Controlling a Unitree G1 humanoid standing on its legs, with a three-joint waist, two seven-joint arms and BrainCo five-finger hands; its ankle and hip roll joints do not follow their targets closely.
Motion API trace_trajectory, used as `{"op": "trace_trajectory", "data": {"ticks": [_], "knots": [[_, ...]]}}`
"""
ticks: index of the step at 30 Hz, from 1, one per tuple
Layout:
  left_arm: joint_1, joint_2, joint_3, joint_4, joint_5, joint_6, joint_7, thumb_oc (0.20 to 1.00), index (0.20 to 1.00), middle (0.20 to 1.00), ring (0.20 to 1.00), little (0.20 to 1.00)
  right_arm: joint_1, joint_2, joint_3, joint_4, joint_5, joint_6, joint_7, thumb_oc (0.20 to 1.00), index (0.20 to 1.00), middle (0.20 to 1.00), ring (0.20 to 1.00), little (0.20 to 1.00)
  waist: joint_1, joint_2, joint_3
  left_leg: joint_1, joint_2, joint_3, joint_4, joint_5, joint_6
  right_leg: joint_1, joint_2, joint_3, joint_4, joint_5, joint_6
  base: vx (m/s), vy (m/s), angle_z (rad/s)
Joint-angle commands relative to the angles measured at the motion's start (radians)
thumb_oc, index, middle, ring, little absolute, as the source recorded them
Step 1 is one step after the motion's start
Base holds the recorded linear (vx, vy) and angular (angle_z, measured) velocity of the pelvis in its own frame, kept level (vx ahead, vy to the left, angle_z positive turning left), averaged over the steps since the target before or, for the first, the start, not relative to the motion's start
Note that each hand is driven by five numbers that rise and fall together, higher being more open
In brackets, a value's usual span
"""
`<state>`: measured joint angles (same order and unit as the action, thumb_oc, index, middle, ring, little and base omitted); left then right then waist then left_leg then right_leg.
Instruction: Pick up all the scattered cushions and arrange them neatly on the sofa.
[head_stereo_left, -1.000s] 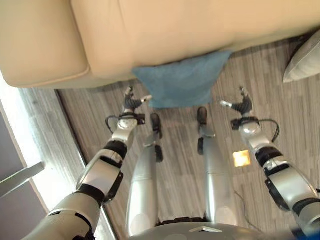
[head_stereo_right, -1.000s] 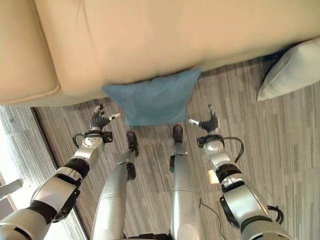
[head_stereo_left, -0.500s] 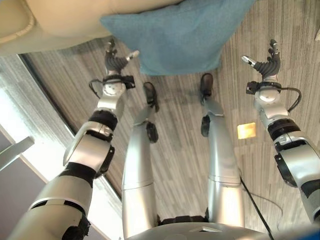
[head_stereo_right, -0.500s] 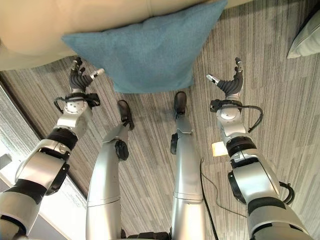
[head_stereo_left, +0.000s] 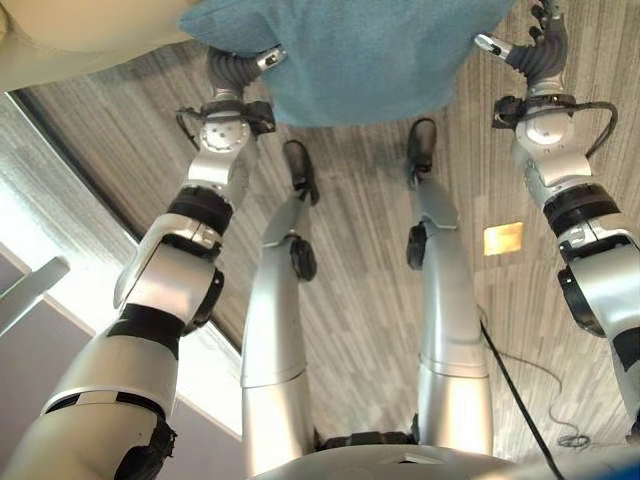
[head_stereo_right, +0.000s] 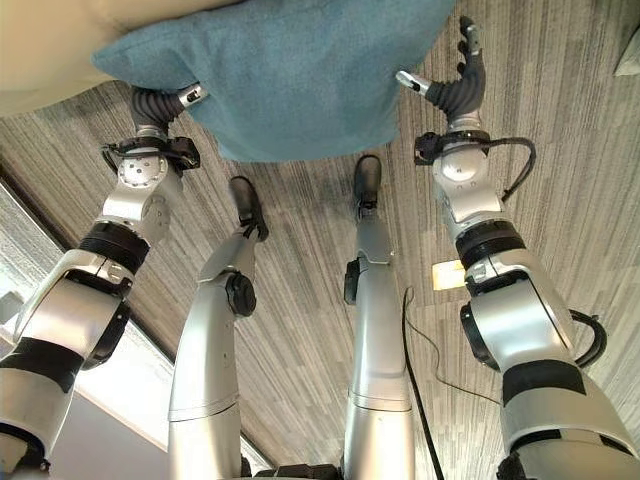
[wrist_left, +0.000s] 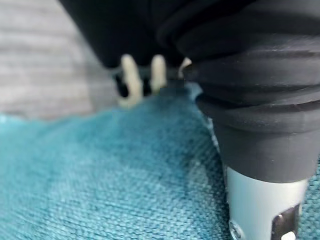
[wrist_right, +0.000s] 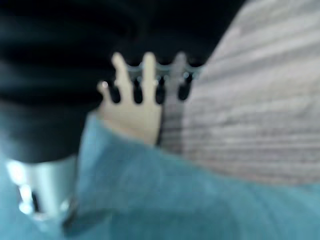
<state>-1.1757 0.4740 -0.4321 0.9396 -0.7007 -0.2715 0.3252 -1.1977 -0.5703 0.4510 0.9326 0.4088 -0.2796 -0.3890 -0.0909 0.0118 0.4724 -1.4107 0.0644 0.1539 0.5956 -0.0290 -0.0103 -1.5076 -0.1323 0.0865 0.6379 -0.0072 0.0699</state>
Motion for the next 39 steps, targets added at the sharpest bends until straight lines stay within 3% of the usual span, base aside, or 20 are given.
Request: {"op": "trace_trajectory", "data": {"ticks": [1,11,12,13,14,15,16,21,24,28,32,33,35,37,38,39], "knots": [[0.031,-0.079,-0.019,0.000,-0.006,-0.059,-0.021,1.000,1.000,1.000,1.000,1.000,0.085,0.022,0.045,0.032,0.030,-0.039,0.021,1.000,1.000,1.000,1.000,1.000,-0.004,0.031,-0.141,0.007,-0.032,-0.062,-0.004,-0.045,0.004,-0.011,0.021,-0.025,0.014,-0.010,0.052,0.01,-0.050,0.02],[-0.080,-0.139,-0.079,-0.066,-0.006,-0.085,-0.004,1.000,1.000,1.000,1.000,1.000,-0.081,0.095,0.148,0.106,0.037,-0.018,0.049,1.000,1.000,1.000,1.000,1.000,0.036,0.059,-0.116,-0.019,-0.044,-0.083,0.019,-0.029,-0.001,-0.037,0.020,-0.035,0.055,-0.016,0.044,0.01,-0.044,0.06],[-0.090,-0.144,-0.083,-0.088,-0.012,-0.090,-0.004,1.000,1.000,1.000,1.000,1.000,-0.099,0.114,0.163,0.100,0.047,-0.017,0.060,0.432,0.432,0.432,0.432,0.432,0.041,0.061,-0.118,-0.026,-0.047,-0.085,0.027,-0.028,-0.002,-0.044,0.021,-0.038,0.064,-0.018,0.042,0.00,-0.057,0.08],[-0.091,-0.144,-0.083,-0.088,-0.012,-0.090,-0.004,1.000,1.000,1.000,1.000,1.000,-0.100,0.114,0.163,0.101,0.047,-0.017,0.060,0.200,0.200,0.200,0.200,0.200,0.040,0.062,-0.118,-0.027,-0.047,-0.085,0.027,-0.028,-0.002,-0.045,0.021,-0.038,0.065,-0.018,0.041,0.00,-0.056,0.09],[-0.086,-0.142,-0.083,-0.119,-0.022,-0.097,-0.011,0.667,0.667,0.667,0.667,0.667,-0.105,0.135,0.171,0.052,0.064,-0.024,0.074,0.200,0.200,0.200,0.200,0.200,0.039,0.058,-0.123,-0.034,-0.050,-0.089,0.034,-0.023,-0.005,-0.048,0.022,-0.043,0.072,-0.019,0.039,0.01,-0.034,0.12],[-0.082,-0.134,-0.076,-0.133,-0.025,-0.103,-0.008,0.407,0.407,0.407,0.407,0.407,-0.103,0.137,0.165,0.027,0.070,-0.031,0.070,0.200,0.200,0.200,0.200,0.200,0.040,0.056,-0.126,-0.037,-0.049,-0.091,0.034,-0.022,-0.006,-0.048,0.024,-0.045,0.072,-0.019,0.038,0.01,-0.044,0.11],[-0.071,-0.135,-0.068,-0.157,-0.030,-0.111,-0.001,0.200,0.200,0.200,0.200,0.200,-0.091,0.136,0.150,-0.014,0.079,-0.043,0.065,0.200,0.200,0.200,0.200,0.200,0.040,0.051,-0.133,-0.039,-0.051,-0.094,0.034,-0.020,-0.007,-0.048,0.025,-0.052,0.077,-0.020,0.037,0.00,-0.015,0.09],[0.078,-0.117,-0.040,-0.282,-0.002,-0.107,-0.006,0.200,0.200,0.200,0.200,0.200,0.056,0.075,0.079,-0.245,-0.043,-0.047,0.032,0.200,0.200,0.200,0.200,0.200,0.025,0.024,-0.167,0.007,-0.046,-0.107,-0.008,-0.008,-0.012,0.020,0.029,-0.083,0.029,-0.005,0.040,-0.01,0.001,-0.01],[0.264,-0.110,-0.003,-0.434,0.077,-0.098,-0.026,0.200,0.200,0.200,0.200,0.200,0.306,0.058,-0.063,-0.462,-0.123,-0.066,0.031,0.200,0.200,0.200,0.200,0.200,0.008,0.011,-0.181,0.179,-0.031,-0.127,-0.108,0.006,-0.029,0.201,0.017,-0.114,-0.057,0.001,0.041,-0.04,-0.012,0.00],[0.417,-0.127,0.037,-0.550,0.112,-0.102,-0.036,0.200,0.200,0.200,0.200,0.200,0.490,0.076,-0.148,-0.628,-0.185,-0.075,0.034,0.200,0.200,0.200,0.200,0.200,0.006,-0.004,-0.179,0.339,-0.023,-0.140,-0.184,0.019,-0.042,0.366,0.012,-0.129,-0.139,0.004,0.039,-0.05,-0.027,0.03],[0.539,-0.144,0.053,-0.624,0.139,-0.104,-0.059,0.200,0.200,0.200,0.200,0.200,0.624,0.103,-0.186,-0.719,-0.233,-0.075,0.054,0.200,0.200,0.200,0.200,0.200,0.010,-0.013,-0.190,0.501,-0.027,-0.146,-0.248,0.026,-0.047,0.519,0.009,-0.141,-0.202,0.000,0.035,-0.01,0.000,0.00],[0.573,-0.150,0.053,-0.639,0.138,-0.103,-0.070,0.200,0.200,0.200,0.200,0.200,0.659,0.114,-0.194,-0.744,-0.235,-0.075,0.067,0.200,0.200,0.200,0.200,0.200,0.010,-0.017,-0.192,0.533,-0.031,-0.141,-0.268,0.058,-0.043,0.555,0.004,-0.149,-0.232,0.029,0.027,-0.05,0.010,-0.01],[0.626,-0.148,0.045,-0.666,0.156,-0.097,-0.085,0.200,0.200,0.200,0.200,0.200,0.715,0.123,-0.196,-0.772,-0.260,-0.067,0.075,0.200,0.200,0.200,0.200,0.200,0.013,-0.021,-0.196,0.637,-0.034,-0.146,-0.308,0.064,-0.047,0.659,0.005,-0.161,-0.272,0.028,0.028,0.02,-0.002,0.00],[0.677,-0.143,0.037,-0.681,0.167,-0.090,-0.105,0.200,0.200,0.200,0.200,0.200,0.763,0.141,-0.187,-0.780,-0.269,-0.062,0.090,0.200,0.200,0.200,0.200,0.200,0.017,-0.025,-0.202,0.754,-0.032,-0.144,-0.358,0.072,-0.052,0.775,0.008,-0.174,-0.316,0.026,0.029,0.11,-0.013,0.02],[0.750,-0.138,0.032,-0.699,0.180,-0.079,-0.139,0.200,0.200,0.200,0.200,0.200,0.837,0.147,-0.184,-0.804,-0.282,-0.050,0.120,0.200,0.200,0.200,0.200,0.200,0.015,-0.030,-0.220,0.899,-0.031,-0.139,-0.424,0.079,-0.058,0.925,0.018,-0.188,-0.381,0.026,0.030,0.19,-0.001,0.00],[0.777,-0.137,0.034,-0.711,0.185,-0.076,-0.148,0.200,0.200,0.200,0.200,0.200,0.866,0.153,-0.186,-0.812,-0.281,-0.048,0.128,0.200,0.200,0.200,0.200,0.200,0.012,-0.032,-0.226,0.946,-0.031,-0.136,-0.450,0.087,-0.059,0.975,0.022,-0.190,-0.409,0.033,0.031,0.22,-0.012,-0.01]]}}
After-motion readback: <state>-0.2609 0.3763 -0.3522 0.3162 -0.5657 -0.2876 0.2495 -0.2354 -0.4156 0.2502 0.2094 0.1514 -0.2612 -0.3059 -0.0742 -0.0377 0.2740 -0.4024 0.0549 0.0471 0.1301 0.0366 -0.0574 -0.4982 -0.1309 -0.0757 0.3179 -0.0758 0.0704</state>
